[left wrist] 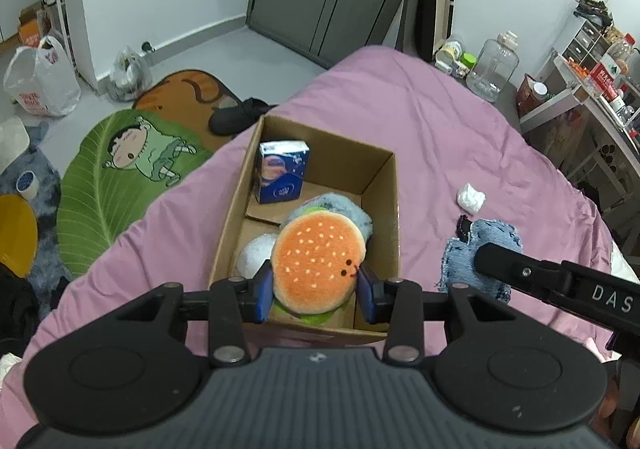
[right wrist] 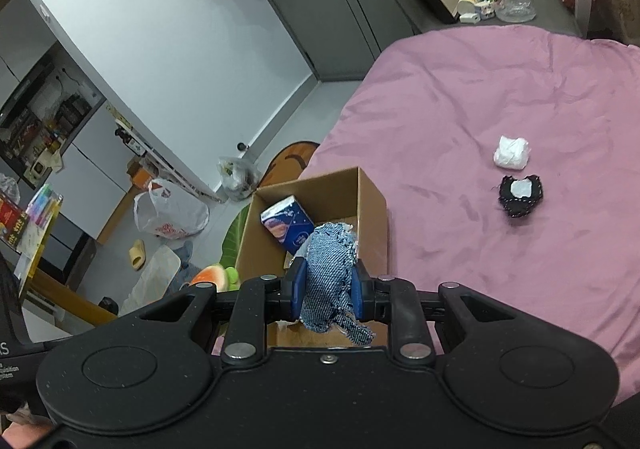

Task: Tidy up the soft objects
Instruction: 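Carry the burger plush and denim patch with both grippers over the box, then open the left gripper to drop the burger while the right releases the denim patch into the box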

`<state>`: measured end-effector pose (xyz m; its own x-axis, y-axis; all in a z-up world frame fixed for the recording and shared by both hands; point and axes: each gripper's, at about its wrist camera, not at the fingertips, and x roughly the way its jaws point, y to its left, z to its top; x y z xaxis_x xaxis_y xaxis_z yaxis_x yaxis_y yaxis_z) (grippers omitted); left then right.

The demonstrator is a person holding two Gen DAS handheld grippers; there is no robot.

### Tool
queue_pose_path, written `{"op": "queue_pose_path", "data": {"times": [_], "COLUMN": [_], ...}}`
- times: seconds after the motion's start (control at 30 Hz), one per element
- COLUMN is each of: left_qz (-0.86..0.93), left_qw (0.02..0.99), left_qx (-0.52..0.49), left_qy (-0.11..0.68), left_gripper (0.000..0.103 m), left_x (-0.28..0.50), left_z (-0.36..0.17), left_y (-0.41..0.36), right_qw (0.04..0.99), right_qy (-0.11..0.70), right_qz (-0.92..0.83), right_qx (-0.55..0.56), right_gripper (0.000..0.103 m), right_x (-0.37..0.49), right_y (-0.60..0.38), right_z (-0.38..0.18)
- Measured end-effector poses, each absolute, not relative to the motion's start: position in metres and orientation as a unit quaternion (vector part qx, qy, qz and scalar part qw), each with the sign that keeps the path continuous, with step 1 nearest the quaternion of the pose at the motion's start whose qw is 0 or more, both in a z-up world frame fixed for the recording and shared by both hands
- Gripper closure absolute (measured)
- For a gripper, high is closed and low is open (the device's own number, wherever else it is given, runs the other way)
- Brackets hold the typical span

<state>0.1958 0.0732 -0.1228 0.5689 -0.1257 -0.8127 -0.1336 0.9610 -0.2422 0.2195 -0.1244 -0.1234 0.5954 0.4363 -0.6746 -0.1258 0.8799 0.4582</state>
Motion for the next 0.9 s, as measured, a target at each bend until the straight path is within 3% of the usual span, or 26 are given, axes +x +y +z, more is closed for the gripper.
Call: {"op": "queue_pose_path", "data": {"times": [0.57,0.67,0.8,0.9], "left_qz": [-0.030,-0.026,-0.033,-0.021], "left_qw": [0.836,0.827,0.817,0.827], "left_qx": [-0.147,-0.147,-0.166,-0.159], "left_qy": [0.527,0.542,0.551,0.539], "left_gripper": [0.061,0.057,0.040,0.037], "left_x": [0.230,0.235,0.238,0.236], "left_z": [-0.185,-0.190,-0.184,-0.171], "left_y": [0.058,0.061,0.072,0.082], "right_qw": [0.862,0.858,0.855,0.850], "right_qy": [0.447,0.452,0.457,0.462], "right_qz": [0.141,0.145,0.154,0.160], "right_qx": [0.193,0.194,0.194,0.193], "right_gripper": [0.080,0.080,0.080,0.080], "right_x": [0.246,0.249,0.254,0.256], "right_y": [-0.131,-0.128,-0.120,-0.111], "right_z": [-0.155,-0.158,-0.160,-0.162]}}
